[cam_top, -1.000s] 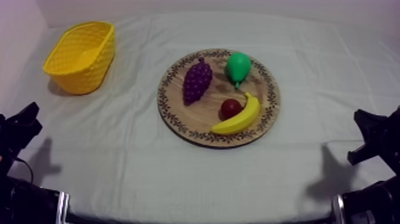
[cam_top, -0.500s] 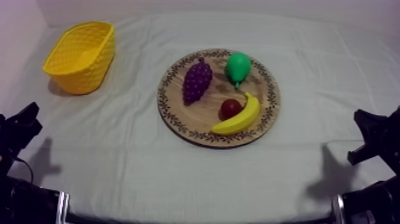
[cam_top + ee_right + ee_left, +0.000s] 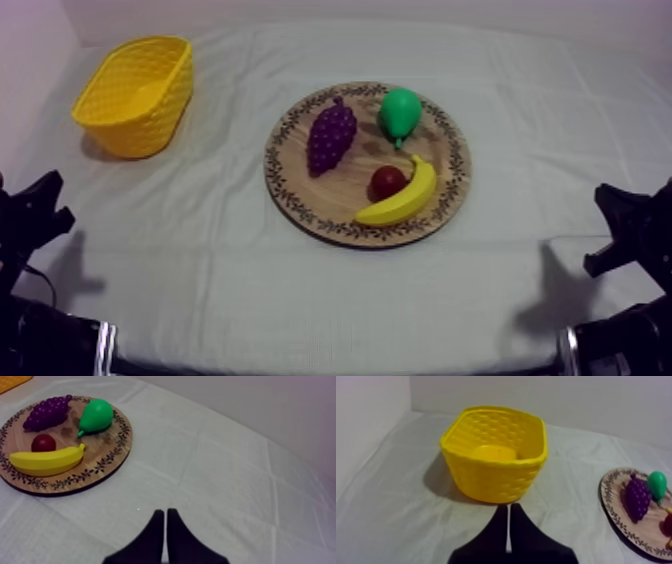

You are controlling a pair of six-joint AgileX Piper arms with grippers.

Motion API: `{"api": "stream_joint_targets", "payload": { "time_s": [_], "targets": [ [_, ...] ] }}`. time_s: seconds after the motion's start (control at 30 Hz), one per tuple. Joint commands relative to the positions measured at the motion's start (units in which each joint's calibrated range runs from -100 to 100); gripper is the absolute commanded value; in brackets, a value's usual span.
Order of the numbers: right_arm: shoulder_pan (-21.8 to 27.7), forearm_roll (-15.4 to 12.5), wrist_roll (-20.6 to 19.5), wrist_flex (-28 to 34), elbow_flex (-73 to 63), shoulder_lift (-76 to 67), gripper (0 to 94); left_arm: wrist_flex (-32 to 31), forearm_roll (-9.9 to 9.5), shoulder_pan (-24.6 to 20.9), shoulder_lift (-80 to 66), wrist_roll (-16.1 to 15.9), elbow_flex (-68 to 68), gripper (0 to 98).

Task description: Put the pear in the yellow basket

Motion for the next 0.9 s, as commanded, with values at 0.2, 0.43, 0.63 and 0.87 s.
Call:
{"api": "stream_joint_targets", "payload": {
  "time_s": [0.2, 0.43, 0.63, 0.87],
  "targets": [
    [-0.02, 0.0, 0.02, 0.0, -0.01, -0.01, 0.3, 3.31, 2.33, 2.09, 11.32, -5.52, -16.22, 0.0],
    [-0.02, 0.0, 0.02, 0.0, -0.01, -0.01, 0.3, 10.22, 1.99, 3.42, 30.64, -6.98, -41.42, 0.0],
    [-0.02, 0.0, 0.02, 0.0, -0.01, -0.01, 0.3, 17.87, 1.79, 6.09, 46.1, -7.8, -61.2, 0.4],
    [-0.02, 0.0, 0.02, 0.0, -0.01, -0.01, 0.3, 23.68, -0.55, 14.64, 62.13, -7.19, -78.48, 4.5]
  ]
}}
